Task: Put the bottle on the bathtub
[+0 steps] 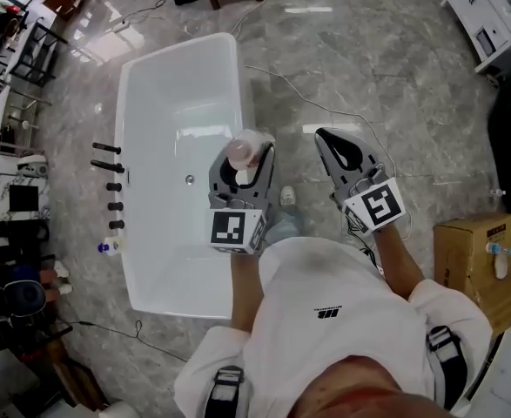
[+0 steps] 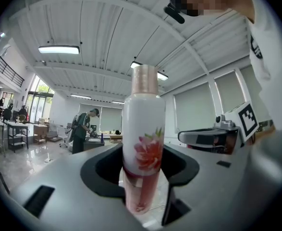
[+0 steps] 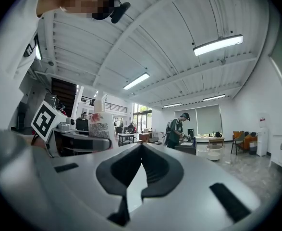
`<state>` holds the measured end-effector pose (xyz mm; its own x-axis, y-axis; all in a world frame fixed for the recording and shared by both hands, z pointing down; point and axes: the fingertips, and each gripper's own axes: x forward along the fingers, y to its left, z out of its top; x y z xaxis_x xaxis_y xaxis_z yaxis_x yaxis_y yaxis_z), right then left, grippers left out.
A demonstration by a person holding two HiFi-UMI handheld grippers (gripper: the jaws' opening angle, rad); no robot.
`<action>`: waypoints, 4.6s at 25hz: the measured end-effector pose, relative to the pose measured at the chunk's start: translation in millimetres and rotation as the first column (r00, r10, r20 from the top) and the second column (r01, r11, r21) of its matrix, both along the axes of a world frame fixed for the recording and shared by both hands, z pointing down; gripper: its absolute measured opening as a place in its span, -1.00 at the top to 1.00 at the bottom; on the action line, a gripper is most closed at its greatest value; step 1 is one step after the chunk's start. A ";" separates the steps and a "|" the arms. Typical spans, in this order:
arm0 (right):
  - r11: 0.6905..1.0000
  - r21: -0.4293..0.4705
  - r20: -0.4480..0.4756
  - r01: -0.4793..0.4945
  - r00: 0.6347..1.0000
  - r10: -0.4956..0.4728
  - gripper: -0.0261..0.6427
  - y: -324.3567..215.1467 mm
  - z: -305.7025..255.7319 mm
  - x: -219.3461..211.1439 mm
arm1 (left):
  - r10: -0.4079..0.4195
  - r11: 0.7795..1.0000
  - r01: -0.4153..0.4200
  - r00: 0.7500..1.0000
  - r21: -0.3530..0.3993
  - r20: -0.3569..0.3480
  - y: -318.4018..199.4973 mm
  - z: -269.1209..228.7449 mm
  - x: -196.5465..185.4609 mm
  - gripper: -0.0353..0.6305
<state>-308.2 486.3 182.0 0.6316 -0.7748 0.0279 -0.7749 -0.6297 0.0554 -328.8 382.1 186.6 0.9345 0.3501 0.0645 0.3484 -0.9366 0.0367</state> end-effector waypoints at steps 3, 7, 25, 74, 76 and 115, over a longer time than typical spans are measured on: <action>1.000 -0.005 0.015 -0.018 1.000 0.018 0.94 -23.1 6.8 43.0 | 0.014 1.000 -0.014 1.000 0.000 0.009 -24.6 3.8 42.1 0.23; 0.999 -0.012 0.018 -0.042 0.999 0.042 0.94 -49.4 13.5 94.3 | 0.029 1.000 -0.029 1.000 0.004 0.010 -52.5 10.7 94.2 0.23; 0.999 -0.027 0.021 -0.039 0.999 0.039 0.94 -89.3 26.7 240.8 | 0.035 0.999 -0.035 0.999 -0.003 0.029 -91.3 32.6 245.8 0.23; 0.826 0.004 0.076 0.563 0.824 -0.562 0.94 -292.3 50.7 551.4 | -0.487 0.873 0.487 0.873 -0.032 0.029 -243.6 43.5 512.3 0.23; 0.807 -0.006 0.071 0.590 0.805 -0.588 0.94 -314.7 54.5 546.6 | -0.512 0.858 0.513 0.858 -0.035 0.030 -264.8 47.0 506.6 0.23; 0.136 0.018 0.109 0.991 0.133 -0.985 0.94 -617.4 93.3 534.2 | -0.980 0.196 0.979 0.194 0.051 0.031 -519.0 78.4 466.6 0.23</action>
